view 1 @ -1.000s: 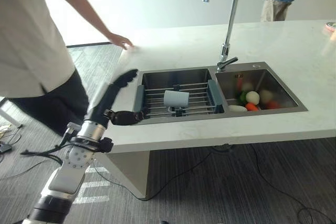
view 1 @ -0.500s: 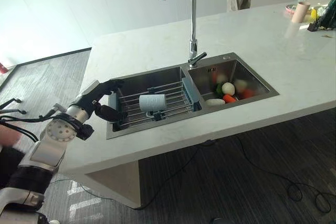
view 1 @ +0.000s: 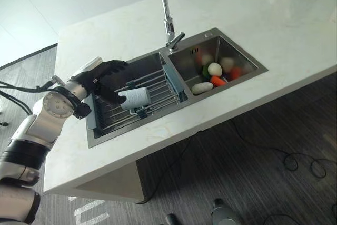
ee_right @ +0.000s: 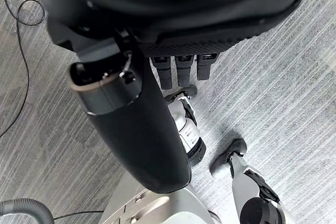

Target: Place the dishes in the dishwasher.

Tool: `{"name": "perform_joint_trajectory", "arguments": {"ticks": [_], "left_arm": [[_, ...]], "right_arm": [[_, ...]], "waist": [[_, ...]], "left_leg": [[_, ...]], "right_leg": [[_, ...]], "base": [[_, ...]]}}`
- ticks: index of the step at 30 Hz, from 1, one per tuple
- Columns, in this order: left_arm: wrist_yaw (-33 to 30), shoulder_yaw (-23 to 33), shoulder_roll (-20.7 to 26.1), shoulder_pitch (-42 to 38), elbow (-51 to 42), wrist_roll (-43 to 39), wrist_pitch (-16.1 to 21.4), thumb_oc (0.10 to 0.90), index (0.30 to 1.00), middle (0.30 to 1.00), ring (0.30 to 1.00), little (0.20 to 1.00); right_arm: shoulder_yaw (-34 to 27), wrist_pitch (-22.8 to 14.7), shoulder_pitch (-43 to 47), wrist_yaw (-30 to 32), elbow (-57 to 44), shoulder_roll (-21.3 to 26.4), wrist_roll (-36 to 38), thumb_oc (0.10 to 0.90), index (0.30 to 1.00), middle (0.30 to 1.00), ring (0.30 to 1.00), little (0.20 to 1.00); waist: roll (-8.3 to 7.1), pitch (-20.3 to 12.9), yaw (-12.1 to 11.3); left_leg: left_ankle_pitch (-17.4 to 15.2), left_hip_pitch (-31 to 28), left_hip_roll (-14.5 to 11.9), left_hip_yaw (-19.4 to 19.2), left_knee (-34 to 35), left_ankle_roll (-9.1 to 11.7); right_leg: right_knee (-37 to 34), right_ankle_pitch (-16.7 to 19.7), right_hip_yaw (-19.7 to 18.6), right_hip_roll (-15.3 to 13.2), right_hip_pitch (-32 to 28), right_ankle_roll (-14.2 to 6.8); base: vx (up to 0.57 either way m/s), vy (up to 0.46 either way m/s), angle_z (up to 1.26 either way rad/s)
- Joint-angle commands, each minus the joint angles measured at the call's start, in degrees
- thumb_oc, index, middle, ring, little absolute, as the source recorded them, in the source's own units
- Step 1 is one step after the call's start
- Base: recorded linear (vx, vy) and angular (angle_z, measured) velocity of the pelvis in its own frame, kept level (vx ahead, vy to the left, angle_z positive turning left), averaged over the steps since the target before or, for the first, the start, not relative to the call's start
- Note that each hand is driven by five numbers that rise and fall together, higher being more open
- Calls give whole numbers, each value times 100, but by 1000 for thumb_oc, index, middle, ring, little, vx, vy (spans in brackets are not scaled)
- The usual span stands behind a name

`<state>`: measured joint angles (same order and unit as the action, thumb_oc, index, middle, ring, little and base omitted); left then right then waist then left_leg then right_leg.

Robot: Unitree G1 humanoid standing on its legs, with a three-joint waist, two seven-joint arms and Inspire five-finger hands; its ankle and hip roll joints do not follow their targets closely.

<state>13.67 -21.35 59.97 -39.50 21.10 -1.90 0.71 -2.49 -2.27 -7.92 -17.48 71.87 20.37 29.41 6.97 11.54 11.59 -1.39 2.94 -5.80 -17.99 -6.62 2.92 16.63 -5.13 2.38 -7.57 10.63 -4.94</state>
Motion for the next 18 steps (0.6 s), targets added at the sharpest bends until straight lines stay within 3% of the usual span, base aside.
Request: {"name": "perform_joint_trajectory", "arguments": {"ticks": [1, 8, 18], "left_arm": [[-58, 247, 600, -740, 70, 124, 174, 800, 900, 900, 900, 900], [-84, -45, 570, -770, 160, 398, -27, 800, 900, 900, 900, 900], [-341, -253, 669, -846, 513, 1091, -8, 800, 900, 900, 900, 900]], "right_arm": [[65, -69, -154, -100, -194, 320, -15, 800, 900, 900, 900, 900], [-75, -70, -254, -66, -333, 455, -32, 800, 900, 900, 900, 900], [-75, -47, -333, -45, -579, 551, 16, 800, 900, 900, 900, 900]], "waist": [[31, -284, 148], [169, -201, 249], [193, -30, 339]], "left_leg": [[-1286, 342, -121, 246, -1056, 135], [-1256, 322, -87, 205, -1056, 157], [-1185, 413, -83, 188, -1056, 171]], "right_leg": [[56, -378, 69, -390, -23, -693], [56, -355, -9, -427, 9, -722], [56, -305, -82, -432, 136, -714]], "base": [[24, 51, -16], [45, 37, -2], [14, 11, 0]]}}
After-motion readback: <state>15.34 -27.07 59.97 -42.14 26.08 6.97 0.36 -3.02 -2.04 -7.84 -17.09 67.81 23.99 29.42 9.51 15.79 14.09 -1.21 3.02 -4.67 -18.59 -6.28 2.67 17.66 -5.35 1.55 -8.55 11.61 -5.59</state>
